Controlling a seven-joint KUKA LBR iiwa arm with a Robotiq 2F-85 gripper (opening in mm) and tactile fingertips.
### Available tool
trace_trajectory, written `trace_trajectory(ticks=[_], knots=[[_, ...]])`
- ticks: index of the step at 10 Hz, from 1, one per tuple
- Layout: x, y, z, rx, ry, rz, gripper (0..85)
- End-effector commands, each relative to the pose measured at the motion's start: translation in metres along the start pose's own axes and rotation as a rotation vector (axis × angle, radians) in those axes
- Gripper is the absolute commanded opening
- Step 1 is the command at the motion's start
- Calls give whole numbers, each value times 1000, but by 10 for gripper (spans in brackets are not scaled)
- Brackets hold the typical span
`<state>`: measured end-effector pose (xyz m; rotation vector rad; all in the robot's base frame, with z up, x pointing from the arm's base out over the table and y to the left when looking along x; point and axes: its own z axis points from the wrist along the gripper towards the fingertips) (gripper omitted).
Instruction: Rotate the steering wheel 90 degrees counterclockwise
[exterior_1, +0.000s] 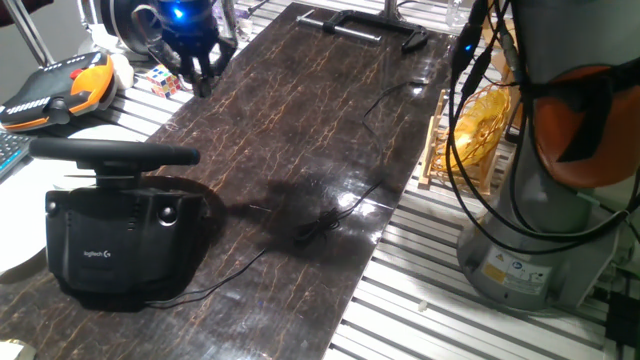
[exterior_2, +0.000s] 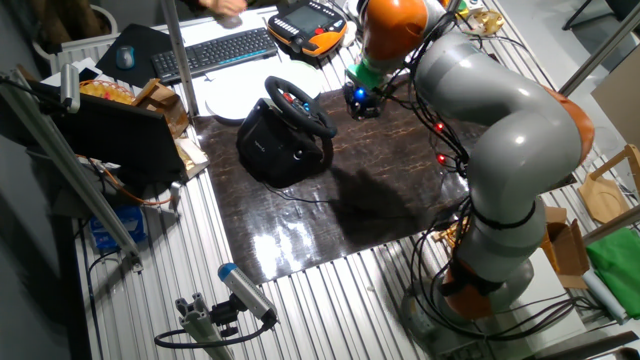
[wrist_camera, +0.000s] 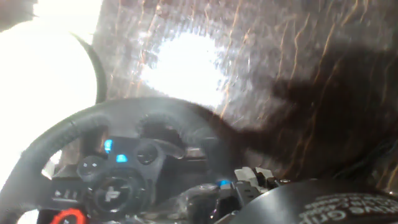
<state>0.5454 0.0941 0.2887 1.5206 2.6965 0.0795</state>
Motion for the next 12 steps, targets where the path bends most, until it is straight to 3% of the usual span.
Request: trace_trajectory(ticks=[1,4,9,12], knots=[[-1,-2,0,4,7,-86,7],[0,-10,-4,29,4,-150,7],[-2,-24,-5,47,49,-272,7],[-3,-25,-4,66,45,-327,7]])
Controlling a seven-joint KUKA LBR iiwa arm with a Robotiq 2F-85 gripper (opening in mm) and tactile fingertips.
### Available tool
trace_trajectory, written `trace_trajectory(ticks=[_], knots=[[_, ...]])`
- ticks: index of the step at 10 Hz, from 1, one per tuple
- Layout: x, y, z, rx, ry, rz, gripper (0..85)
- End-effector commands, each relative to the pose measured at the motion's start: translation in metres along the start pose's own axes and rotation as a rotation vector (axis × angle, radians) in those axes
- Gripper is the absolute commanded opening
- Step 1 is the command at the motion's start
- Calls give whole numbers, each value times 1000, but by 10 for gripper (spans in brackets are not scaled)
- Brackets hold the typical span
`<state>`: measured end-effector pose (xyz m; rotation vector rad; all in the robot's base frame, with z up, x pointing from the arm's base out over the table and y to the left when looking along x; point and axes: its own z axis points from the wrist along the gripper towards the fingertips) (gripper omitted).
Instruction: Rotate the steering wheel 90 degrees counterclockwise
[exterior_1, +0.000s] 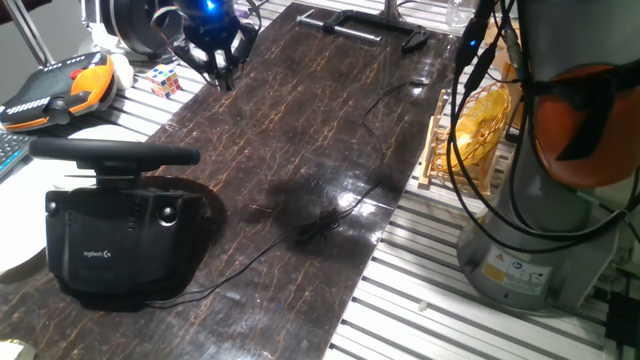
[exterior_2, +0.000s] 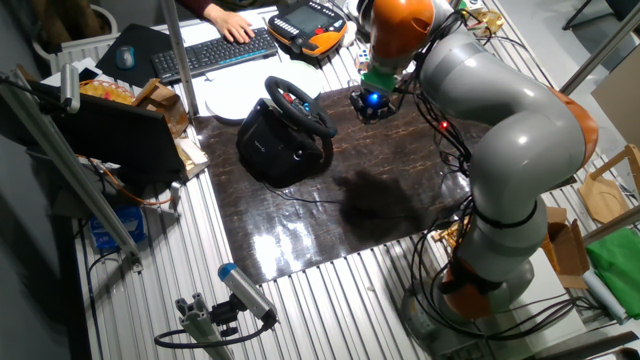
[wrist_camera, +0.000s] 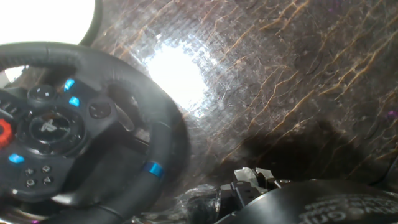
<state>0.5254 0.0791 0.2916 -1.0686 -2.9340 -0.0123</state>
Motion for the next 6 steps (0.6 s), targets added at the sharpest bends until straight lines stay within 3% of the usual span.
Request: trace_trajectory(ticks=[1,6], knots=[[0,0,0,2,2,-3,7],[0,-2,1,17,1,-27,7]])
